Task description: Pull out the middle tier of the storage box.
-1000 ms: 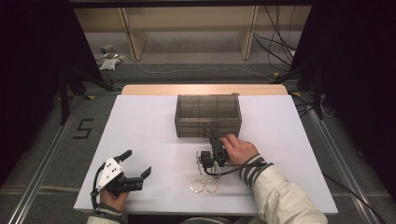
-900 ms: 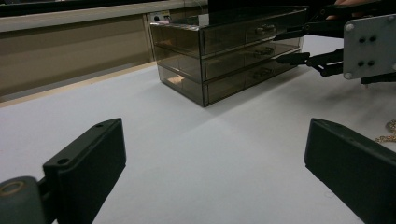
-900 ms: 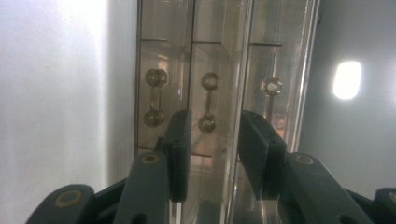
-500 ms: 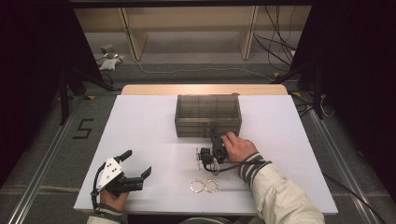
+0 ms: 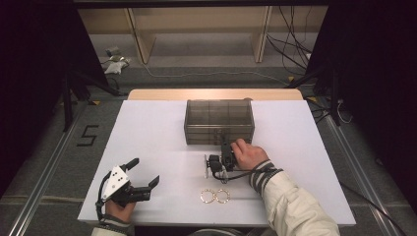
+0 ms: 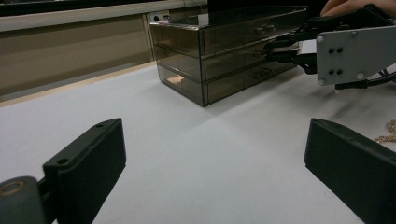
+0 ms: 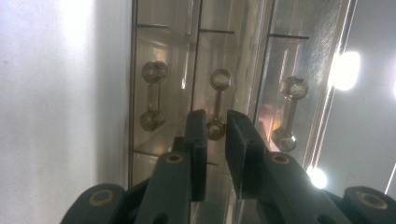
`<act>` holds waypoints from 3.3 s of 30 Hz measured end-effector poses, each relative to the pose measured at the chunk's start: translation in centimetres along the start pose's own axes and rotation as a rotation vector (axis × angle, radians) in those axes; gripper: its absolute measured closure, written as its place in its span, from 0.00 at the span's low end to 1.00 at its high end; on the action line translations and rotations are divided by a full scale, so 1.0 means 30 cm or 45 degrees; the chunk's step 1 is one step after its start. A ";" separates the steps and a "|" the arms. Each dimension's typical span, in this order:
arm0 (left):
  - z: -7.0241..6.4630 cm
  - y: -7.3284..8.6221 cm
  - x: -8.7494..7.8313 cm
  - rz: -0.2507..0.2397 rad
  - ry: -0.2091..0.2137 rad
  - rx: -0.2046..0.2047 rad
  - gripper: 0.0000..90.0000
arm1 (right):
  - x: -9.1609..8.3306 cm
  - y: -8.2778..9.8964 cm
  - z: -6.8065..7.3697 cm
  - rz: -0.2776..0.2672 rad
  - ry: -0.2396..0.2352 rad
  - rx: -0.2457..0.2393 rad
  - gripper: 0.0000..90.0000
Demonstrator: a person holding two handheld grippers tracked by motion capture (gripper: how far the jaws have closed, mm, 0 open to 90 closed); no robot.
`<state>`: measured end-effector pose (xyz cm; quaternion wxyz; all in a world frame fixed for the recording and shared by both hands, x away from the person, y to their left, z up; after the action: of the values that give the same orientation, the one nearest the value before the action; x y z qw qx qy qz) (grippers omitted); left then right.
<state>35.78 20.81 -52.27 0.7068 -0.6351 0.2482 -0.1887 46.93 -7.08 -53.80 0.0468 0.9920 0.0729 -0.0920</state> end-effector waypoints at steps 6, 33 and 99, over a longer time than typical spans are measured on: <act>0.000 0.000 0.000 -0.002 0.000 -0.001 0.06 | -0.002 -0.002 -0.003 0.014 -0.011 0.021 0.89; -0.002 0.001 0.000 0.009 0.004 -0.001 0.07 | -0.105 0.008 -0.022 -0.071 -0.153 0.134 0.78; -0.001 0.001 0.000 0.007 -0.001 0.002 0.07 | -0.175 0.082 -0.250 -0.352 -0.674 0.680 0.63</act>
<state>35.77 20.80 -52.29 0.7079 -0.6339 0.2495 -0.1866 43.51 -9.42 -45.27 -0.2085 0.8920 0.1647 -0.3656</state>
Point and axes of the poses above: each handheld gripper's, and its own axes: x roughly forward along the jaws, y roughly out of its underside, z roughly to its left, the point moved 5 cm from there along x, roughly forward along the jaws, and after that the axes turned 4 degrees about -z, right-handed, at the moved point
